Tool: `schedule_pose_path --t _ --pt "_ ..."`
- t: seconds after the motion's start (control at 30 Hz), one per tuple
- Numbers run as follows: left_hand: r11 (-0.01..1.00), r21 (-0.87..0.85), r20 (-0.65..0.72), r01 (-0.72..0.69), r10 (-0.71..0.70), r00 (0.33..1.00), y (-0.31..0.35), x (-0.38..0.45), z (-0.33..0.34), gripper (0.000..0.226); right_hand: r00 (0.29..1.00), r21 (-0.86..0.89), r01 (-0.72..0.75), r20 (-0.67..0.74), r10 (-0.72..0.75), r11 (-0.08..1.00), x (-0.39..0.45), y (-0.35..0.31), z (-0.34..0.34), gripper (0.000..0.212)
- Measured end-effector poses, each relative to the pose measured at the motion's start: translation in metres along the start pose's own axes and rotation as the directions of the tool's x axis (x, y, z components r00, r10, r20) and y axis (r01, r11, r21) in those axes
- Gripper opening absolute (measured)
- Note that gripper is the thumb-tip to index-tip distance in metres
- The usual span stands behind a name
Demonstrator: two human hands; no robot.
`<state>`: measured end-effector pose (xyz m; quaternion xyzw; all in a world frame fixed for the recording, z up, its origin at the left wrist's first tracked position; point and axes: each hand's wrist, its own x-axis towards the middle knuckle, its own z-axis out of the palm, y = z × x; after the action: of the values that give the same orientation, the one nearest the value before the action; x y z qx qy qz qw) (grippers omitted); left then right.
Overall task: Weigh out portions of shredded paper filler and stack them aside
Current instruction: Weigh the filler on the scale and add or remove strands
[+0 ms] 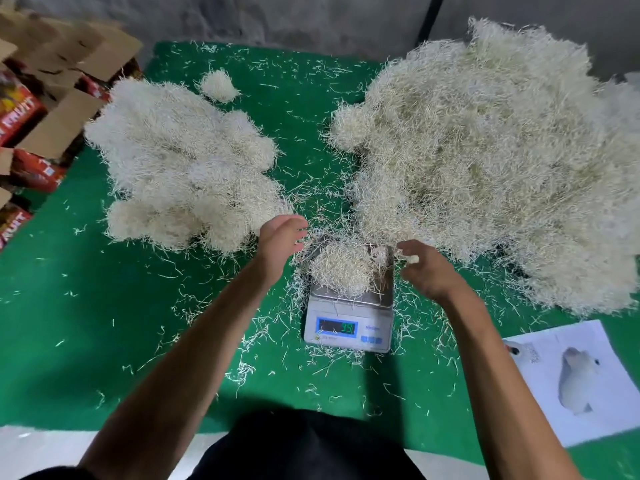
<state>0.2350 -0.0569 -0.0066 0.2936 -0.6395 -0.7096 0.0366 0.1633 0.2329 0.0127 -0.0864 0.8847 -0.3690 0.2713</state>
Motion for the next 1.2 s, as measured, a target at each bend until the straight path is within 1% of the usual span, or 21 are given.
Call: schedule_pose_path --t 0.1,0.2,0.3,0.4,0.53,0.63,0.73,0.8,0.83,0.9,0.93,0.97,1.03,1.07,1.1,1.13,1.17,1.2 --pt "0.999 0.031 0.048 0.022 -0.023 0.999 -0.008 0.000 -0.001 0.013 0.999 -0.037 -0.005 -0.049 0.003 0.999 -0.003 -0.001 0.004 0.042" --pt "0.997 0.071 0.164 0.039 -0.050 0.985 -0.010 0.000 0.005 0.016 0.997 0.007 0.037 -0.065 -0.036 0.999 -0.004 -0.005 0.013 0.035" --pt "0.991 0.134 0.174 0.020 -0.044 0.984 -0.006 0.001 0.012 0.026 0.996 0.013 0.053 -0.079 -0.051 0.999 -0.002 -0.008 0.021 0.033" --pt "0.989 0.145 0.188 -0.003 -0.025 0.982 -0.006 -0.001 0.013 0.026 0.993 0.004 0.054 -0.105 -0.053 0.999 0.000 -0.006 0.024 0.032" --pt "0.983 0.185 0.163 -0.018 -0.012 0.987 -0.014 -0.002 0.007 0.023 0.987 -0.019 0.042 -0.155 -0.045 0.999 0.003 -0.002 0.027 0.038" --pt "0.981 0.181 0.107 0.067 -0.087 0.990 -0.017 -0.001 0.010 0.024 0.971 0.013 0.035 -0.238 -0.030 0.999 0.011 0.001 0.032 0.042" --pt "0.970 0.157 0.020 0.183 -0.189 0.982 -0.022 0.000 0.020 0.040 0.943 0.097 0.040 -0.334 -0.006 0.994 0.020 -0.002 0.049 0.043" --pt "0.969 0.134 -0.024 0.207 -0.205 0.978 -0.028 -0.001 0.031 0.047 0.929 0.108 0.098 -0.367 -0.052 0.989 0.022 -0.008 0.068 0.042" --pt "0.968 0.123 -0.032 0.218 -0.216 0.976 -0.031 -0.002 0.037 0.049 0.928 0.094 0.121 -0.364 -0.079 0.988 0.024 -0.012 0.080 0.042" --pt "0.952 0.123 -0.048 0.279 -0.275 0.960 -0.040 -0.005 0.050 0.056 0.937 0.032 0.148 -0.323 -0.130 0.989 0.027 -0.019 0.108 0.051" --pt "0.941 0.082 -0.068 0.328 -0.323 0.944 -0.042 -0.006 0.054 0.059 0.945 0.024 0.157 -0.295 -0.143 0.987 0.026 -0.026 0.124 0.053" --pt "0.928 -0.004 -0.082 0.373 -0.372 0.924 -0.042 -0.006 0.057 0.062 0.955 0.071 0.169 -0.260 -0.145 0.983 0.024 -0.036 0.138 0.052" --pt "0.873 -0.239 -0.047 0.425 -0.448 0.893 -0.036 -0.006 0.047 0.062 0.968 0.267 0.199 -0.202 -0.147 0.943 0.017 -0.058 0.163 0.048" --pt "0.837 -0.338 -0.018 0.430 -0.462 0.886 -0.028 -0.009 0.038 0.061 0.968 0.356 0.216 -0.203 -0.151 0.909 0.015 -0.069 0.172 0.046" --pt "0.820 -0.397 0.006 0.411 -0.446 0.895 -0.021 -0.012 0.026 0.055 0.958 0.402 0.255 -0.228 -0.174 0.879 0.015 -0.079 0.177 0.045" --pt "0.850 -0.399 0.016 0.343 -0.368 0.930 -0.015 -0.015 0.012 0.043 0.940 0.405 0.317 -0.258 -0.225 0.858 0.016 -0.090 0.180 0.045" --pt "0.842 -0.439 0.026 0.313 -0.336 0.941 -0.007 -0.018 0.002 0.029 0.917 0.377 0.381 -0.272 -0.292 0.844 0.018 -0.104 0.181 0.042" --pt "0.842 -0.451 0.107 0.297 -0.279 0.954 0.001 -0.020 -0.009 0.022 0.894 0.324 0.435 -0.265 -0.361 0.840 0.021 -0.118 0.180 0.040"
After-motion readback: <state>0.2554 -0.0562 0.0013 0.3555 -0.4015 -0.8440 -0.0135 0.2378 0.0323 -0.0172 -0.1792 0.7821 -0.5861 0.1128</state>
